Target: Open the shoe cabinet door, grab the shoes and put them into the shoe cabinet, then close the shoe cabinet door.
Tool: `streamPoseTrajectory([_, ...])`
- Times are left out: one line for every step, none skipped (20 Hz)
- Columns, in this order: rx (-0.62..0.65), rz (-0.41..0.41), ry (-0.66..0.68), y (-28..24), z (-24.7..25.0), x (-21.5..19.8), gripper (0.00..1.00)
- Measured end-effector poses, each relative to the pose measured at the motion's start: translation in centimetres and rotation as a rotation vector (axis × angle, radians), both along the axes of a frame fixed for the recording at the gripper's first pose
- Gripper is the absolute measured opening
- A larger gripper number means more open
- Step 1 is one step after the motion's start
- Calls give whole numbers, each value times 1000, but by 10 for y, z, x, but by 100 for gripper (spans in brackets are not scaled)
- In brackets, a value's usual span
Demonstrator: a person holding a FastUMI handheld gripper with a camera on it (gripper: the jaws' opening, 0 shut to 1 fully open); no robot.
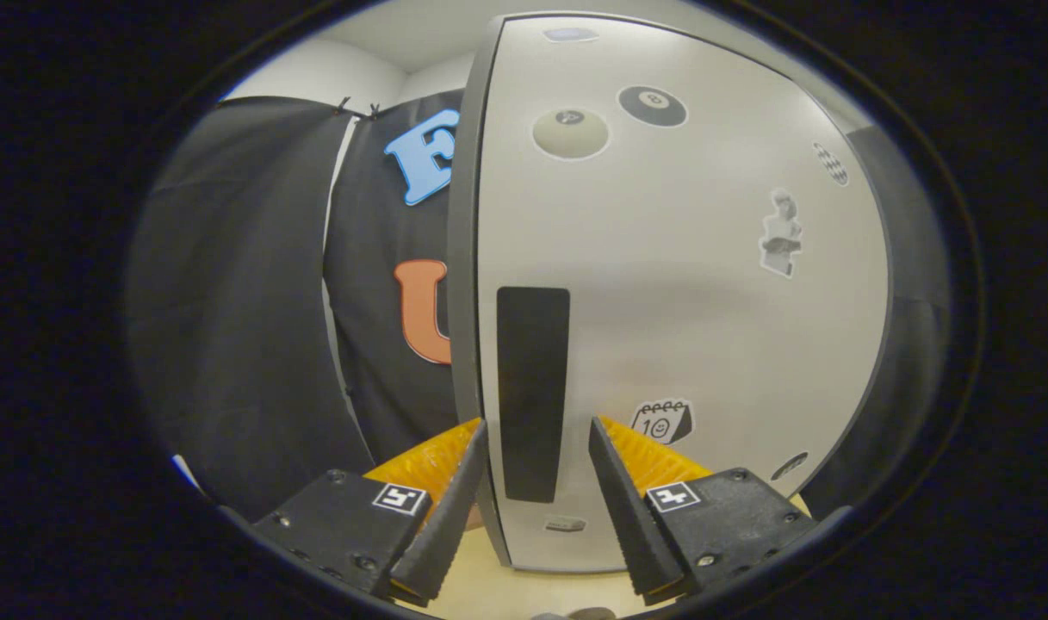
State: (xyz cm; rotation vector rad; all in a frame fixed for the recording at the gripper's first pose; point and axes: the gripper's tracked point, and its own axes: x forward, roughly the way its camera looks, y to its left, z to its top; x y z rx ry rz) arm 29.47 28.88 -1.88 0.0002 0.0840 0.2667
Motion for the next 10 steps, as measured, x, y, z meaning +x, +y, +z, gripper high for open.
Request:
streamPoseTrajectory([9, 0, -2, 3, 3, 0, 78])
streamPoseTrajectory([19, -8, -12, 3, 6, 1, 72])
streamPoseTrajectory([25, -17, -18, 5, 9, 3, 66])
streamPoseTrajectory([28, -30, -12, 4, 8, 3, 59])
streamPoseTrajectory([38, -55, -14, 1, 9, 6, 52])
streamPoseTrajectory([43, -55, -16, 1, 9, 4, 46])
streamPoseTrajectory([48, -53, -14, 1, 8, 6, 41])
streamPoseTrajectory([47, -52, -12, 1, 8, 5, 40])
streamPoseTrajectory([48, -49, -17, 0, 6, 4, 40])
streamPoseTrajectory([41, -40, -30, 0, 7, 5, 38])
